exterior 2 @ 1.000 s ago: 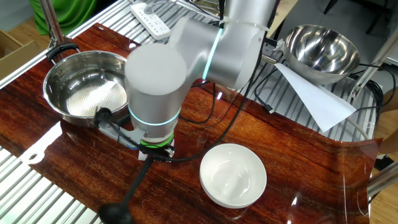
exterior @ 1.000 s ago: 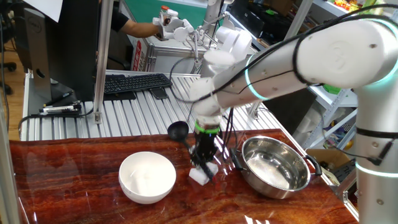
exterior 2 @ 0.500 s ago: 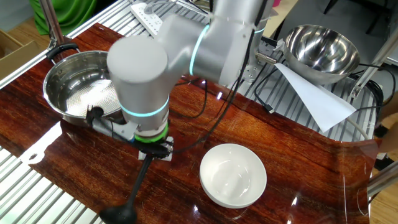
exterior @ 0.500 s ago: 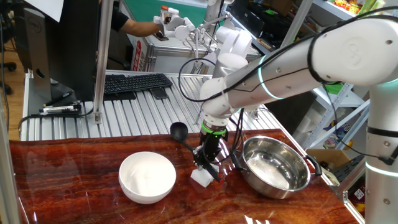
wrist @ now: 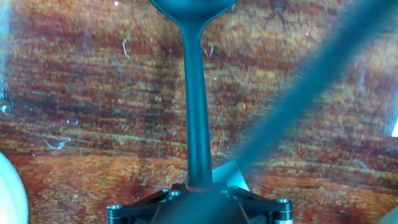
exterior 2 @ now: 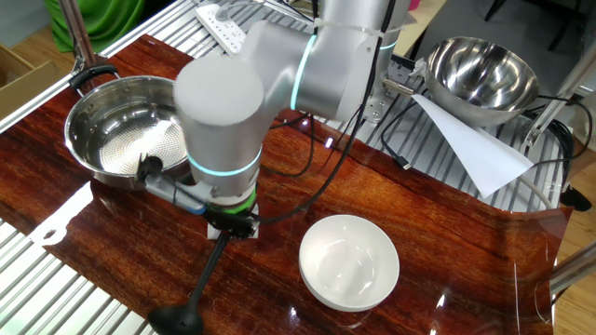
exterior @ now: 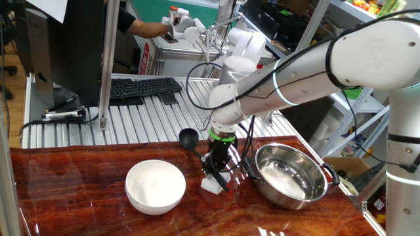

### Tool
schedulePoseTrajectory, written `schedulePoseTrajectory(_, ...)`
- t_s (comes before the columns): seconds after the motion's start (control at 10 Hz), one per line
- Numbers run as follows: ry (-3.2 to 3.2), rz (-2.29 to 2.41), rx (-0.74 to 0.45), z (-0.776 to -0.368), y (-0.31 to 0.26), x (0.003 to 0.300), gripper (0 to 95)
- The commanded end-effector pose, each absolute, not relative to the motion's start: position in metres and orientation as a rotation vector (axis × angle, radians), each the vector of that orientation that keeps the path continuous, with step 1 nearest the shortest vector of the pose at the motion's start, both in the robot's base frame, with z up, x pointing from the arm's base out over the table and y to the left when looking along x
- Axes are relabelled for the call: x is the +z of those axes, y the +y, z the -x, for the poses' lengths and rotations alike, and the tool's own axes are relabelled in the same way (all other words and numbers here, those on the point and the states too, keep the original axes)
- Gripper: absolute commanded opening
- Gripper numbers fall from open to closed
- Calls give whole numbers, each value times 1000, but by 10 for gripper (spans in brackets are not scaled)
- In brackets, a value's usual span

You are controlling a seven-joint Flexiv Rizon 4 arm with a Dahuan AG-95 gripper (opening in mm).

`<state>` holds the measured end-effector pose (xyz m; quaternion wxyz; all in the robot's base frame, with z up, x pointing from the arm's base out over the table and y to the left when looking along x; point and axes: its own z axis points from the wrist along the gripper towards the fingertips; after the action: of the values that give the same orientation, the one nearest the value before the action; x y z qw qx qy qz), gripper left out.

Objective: Scoop water with a large spoon from one bowl to another

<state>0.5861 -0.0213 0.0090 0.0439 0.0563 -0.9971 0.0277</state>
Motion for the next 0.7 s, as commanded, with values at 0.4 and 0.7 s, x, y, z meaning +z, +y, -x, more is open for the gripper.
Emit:
schedulePoseTrajectory(0.4,-3054,-167,75,-588,-21,9,380)
schedulePoseTrajectory(0.7,-3056,-174,70,-586,-21,10,190)
